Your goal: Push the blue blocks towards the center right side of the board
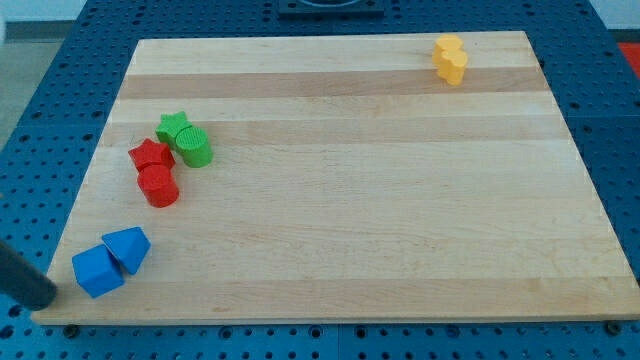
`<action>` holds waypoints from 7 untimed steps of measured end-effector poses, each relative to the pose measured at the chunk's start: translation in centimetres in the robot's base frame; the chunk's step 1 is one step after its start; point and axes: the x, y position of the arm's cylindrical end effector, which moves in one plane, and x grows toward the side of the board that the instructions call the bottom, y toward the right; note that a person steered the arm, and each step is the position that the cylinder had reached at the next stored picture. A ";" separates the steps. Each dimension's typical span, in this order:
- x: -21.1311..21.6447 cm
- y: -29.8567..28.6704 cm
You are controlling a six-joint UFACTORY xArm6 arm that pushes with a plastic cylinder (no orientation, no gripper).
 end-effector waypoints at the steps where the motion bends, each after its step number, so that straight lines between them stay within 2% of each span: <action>1: -3.0 3.7; 3: -8.4 8.6; 7: -8.2 18.1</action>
